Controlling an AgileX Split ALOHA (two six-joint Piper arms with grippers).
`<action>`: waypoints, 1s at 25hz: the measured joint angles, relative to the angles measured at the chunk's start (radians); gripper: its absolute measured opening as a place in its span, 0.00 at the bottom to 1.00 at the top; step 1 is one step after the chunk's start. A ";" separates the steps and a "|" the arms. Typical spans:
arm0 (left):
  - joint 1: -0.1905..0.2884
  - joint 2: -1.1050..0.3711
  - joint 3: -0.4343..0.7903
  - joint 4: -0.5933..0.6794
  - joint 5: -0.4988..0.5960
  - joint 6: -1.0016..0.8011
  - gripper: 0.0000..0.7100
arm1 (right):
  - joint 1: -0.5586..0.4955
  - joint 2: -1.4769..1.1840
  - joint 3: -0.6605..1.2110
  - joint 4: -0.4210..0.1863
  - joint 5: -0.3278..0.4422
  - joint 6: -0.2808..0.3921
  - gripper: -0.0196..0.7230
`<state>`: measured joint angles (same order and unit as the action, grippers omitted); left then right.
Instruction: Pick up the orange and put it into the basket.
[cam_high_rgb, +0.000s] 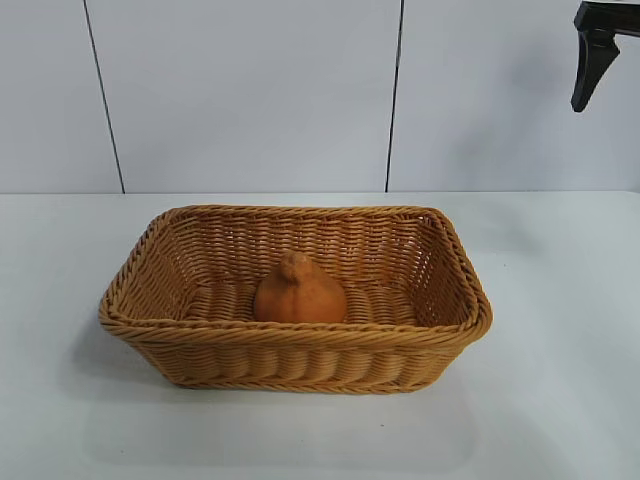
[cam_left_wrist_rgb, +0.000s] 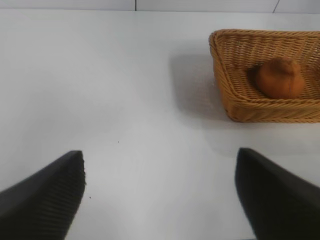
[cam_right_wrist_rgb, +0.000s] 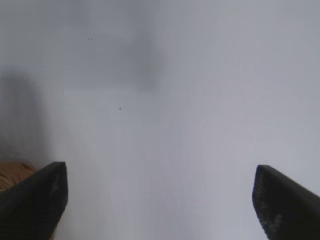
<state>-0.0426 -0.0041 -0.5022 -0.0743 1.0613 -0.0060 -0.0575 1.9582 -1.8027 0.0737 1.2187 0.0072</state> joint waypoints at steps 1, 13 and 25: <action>0.000 0.000 0.000 0.000 0.000 0.000 0.82 | 0.000 -0.025 0.029 0.002 -0.001 -0.007 0.96; 0.000 0.000 0.000 0.000 0.000 0.006 0.82 | 0.000 -0.605 0.758 0.037 0.002 -0.080 0.96; 0.000 0.000 0.000 0.000 0.000 0.000 0.82 | 0.000 -1.206 1.189 0.036 -0.069 -0.106 0.96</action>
<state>-0.0426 -0.0041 -0.5022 -0.0743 1.0613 -0.0060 -0.0575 0.7522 -0.6135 0.1101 1.1492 -0.0990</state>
